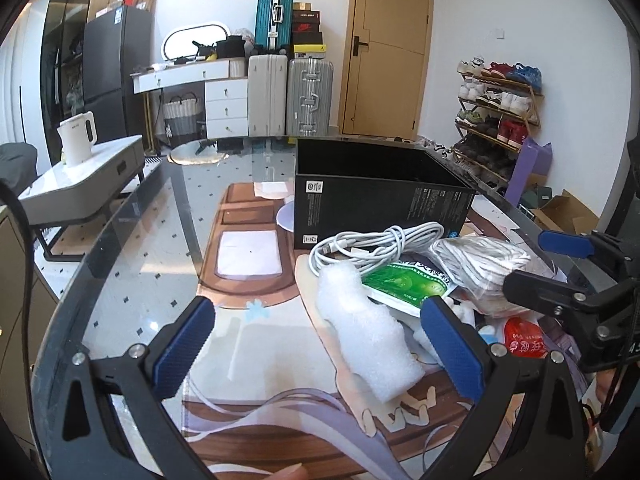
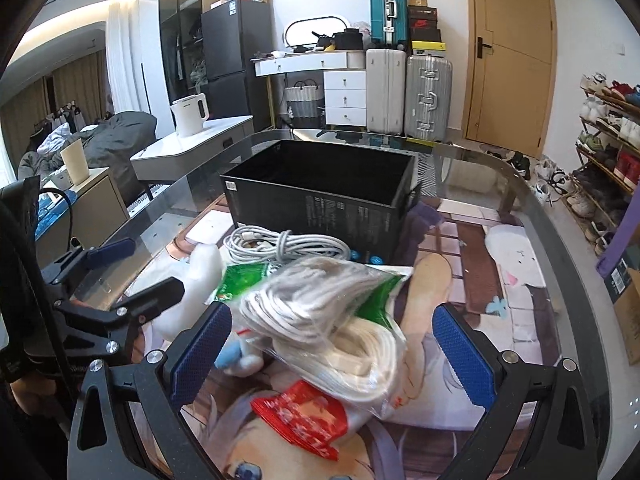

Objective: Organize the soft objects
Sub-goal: 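Grasp the white foam sleeve with left gripper while right gripper grasps bagged white rope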

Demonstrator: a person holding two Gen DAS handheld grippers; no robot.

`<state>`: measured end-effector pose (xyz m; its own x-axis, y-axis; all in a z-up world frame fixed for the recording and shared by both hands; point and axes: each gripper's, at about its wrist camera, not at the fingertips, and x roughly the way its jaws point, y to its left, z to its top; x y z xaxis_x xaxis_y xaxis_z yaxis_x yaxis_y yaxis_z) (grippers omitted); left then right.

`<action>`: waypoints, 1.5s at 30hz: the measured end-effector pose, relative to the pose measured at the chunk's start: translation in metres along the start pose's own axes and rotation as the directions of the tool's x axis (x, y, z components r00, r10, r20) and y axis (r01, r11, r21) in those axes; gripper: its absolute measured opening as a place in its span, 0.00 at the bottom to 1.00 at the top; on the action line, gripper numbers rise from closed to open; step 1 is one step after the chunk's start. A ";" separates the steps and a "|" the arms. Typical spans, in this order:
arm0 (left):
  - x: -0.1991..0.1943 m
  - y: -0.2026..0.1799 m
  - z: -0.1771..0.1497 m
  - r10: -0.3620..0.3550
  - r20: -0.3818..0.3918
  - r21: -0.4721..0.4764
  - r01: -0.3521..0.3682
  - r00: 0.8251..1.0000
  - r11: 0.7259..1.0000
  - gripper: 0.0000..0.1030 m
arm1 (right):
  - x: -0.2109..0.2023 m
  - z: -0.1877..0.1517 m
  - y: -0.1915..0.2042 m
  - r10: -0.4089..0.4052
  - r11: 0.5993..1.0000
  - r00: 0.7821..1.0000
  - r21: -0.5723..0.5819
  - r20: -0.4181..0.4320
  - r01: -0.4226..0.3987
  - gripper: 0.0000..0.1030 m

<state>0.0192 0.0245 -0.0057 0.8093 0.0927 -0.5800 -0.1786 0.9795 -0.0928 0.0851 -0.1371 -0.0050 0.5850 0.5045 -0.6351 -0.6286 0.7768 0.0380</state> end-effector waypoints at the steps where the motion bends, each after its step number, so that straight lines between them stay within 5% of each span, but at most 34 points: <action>1: 0.001 -0.001 0.000 -0.003 -0.007 0.005 0.003 1.000 1.000 1.00 | 0.002 0.001 0.002 0.000 1.000 1.000 -0.009 -0.007 0.000 1.00; 16: 0.003 0.002 -0.001 -0.002 -0.021 0.007 0.002 1.000 1.000 1.00 | 0.033 0.021 0.004 -0.010 1.000 0.995 0.003 -0.104 0.011 0.99; 30: 0.011 0.000 -0.001 0.004 -0.069 0.011 -0.003 0.998 1.000 0.99 | 0.042 0.014 0.003 0.018 1.000 0.987 -0.008 -0.157 -0.020 0.63; 45: 0.019 -0.007 0.000 -0.146 -0.143 0.017 0.150 0.979 0.989 0.55 | 0.030 0.013 -0.009 0.058 0.997 0.990 0.056 -0.131 -0.051 0.46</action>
<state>0.0358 0.0193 -0.0165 0.7384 -0.0782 -0.6698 -0.0456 0.9852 -0.1653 0.1146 -0.1240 -0.0146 0.4752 0.4948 -0.7276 -0.6281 0.7698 0.1133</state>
